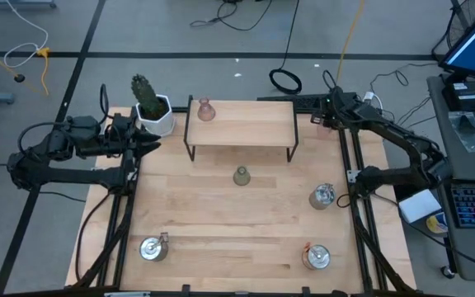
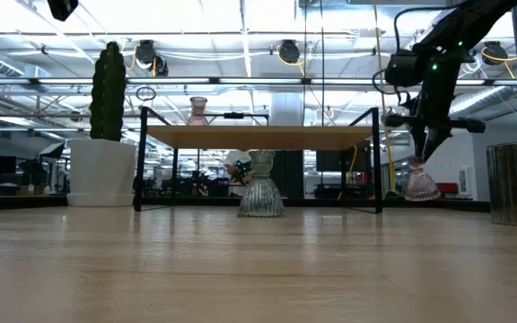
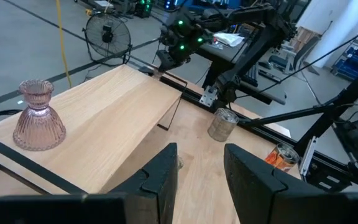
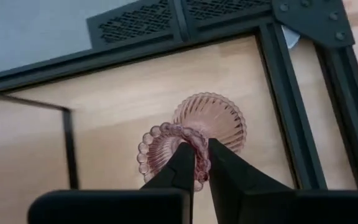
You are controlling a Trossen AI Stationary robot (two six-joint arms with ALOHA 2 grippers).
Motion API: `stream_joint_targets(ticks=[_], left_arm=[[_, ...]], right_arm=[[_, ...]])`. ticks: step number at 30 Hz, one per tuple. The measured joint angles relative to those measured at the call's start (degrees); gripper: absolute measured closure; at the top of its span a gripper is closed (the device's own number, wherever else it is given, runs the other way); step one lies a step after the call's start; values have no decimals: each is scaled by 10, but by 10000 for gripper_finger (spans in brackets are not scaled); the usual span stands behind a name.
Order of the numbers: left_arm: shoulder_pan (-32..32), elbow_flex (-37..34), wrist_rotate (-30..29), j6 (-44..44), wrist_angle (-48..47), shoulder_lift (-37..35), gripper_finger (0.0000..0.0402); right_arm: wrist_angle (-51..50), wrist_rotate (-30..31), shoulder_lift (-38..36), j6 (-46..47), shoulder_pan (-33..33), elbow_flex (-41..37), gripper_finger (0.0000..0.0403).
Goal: Pick & Place candle stick holders
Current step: Put the pink candle holder on the shelf
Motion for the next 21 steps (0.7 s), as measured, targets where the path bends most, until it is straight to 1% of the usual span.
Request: stream_joint_targets(ticks=[5,10,12,17,21], left_arm=[[0,0,0,-3,4,23,270],[0,0,0,3,11,66,270],[0,0,0,7,21,86,270],[0,0,1,10,44,126,270],[0,0,13,31,79,148,270]], right_arm=[[-10,7,-61,1,17,0,386],[-25,34,-135,11,34,1,386],[-16,33,-166,10,42,1,386],[45,25,-232,-1,74,1,386],[142,-19,-264,-24,102,2,386]])
